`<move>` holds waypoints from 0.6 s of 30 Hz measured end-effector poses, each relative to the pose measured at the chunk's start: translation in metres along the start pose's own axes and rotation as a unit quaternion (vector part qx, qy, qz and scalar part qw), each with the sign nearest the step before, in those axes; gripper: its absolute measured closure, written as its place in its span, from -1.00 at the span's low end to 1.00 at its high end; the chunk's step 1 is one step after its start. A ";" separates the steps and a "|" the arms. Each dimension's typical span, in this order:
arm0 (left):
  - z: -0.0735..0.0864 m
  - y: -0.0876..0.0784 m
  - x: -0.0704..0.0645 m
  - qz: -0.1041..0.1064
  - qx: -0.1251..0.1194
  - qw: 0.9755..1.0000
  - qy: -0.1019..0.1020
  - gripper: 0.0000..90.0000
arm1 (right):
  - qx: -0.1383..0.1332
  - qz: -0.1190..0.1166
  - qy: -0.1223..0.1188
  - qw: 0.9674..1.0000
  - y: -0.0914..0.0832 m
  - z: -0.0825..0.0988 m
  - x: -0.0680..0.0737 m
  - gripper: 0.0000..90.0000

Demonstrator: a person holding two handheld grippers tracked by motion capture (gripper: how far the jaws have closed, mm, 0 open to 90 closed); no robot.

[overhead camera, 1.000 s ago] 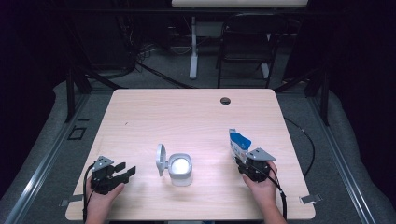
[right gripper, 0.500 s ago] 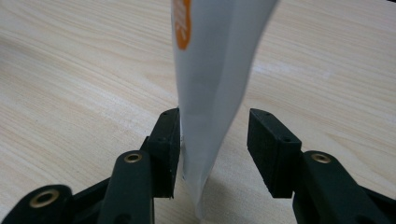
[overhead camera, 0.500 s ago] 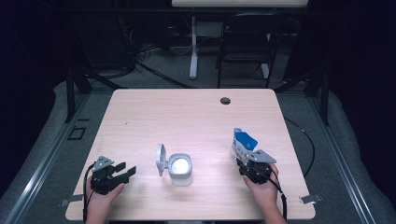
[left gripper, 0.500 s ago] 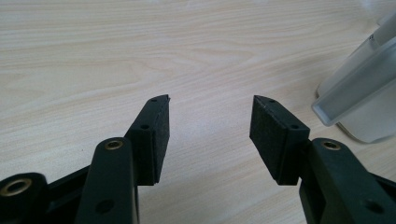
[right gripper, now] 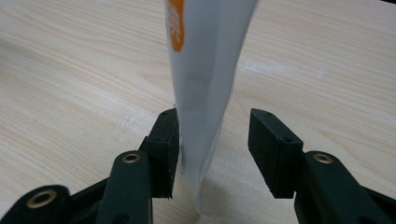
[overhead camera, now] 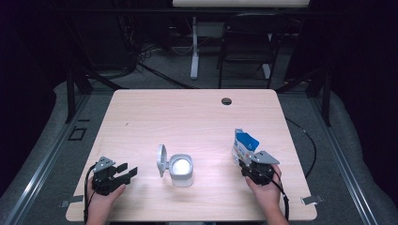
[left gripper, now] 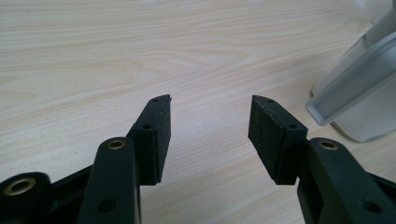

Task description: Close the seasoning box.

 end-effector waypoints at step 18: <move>-0.017 -0.007 -0.028 0.034 -0.019 0.999 0.037 0.58 | -0.014 -0.002 0.011 1.000 -0.025 0.007 0.002 0.11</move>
Point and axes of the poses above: each handheld gripper's, and its own axes: y roughly forward along the jaws, z roughly out of its underside, x roughly to its left, the point moved 8 cm from there along y, roughly forward along the jaws, and after that the axes turned 2 degrees about z, right-handed, at the moved point
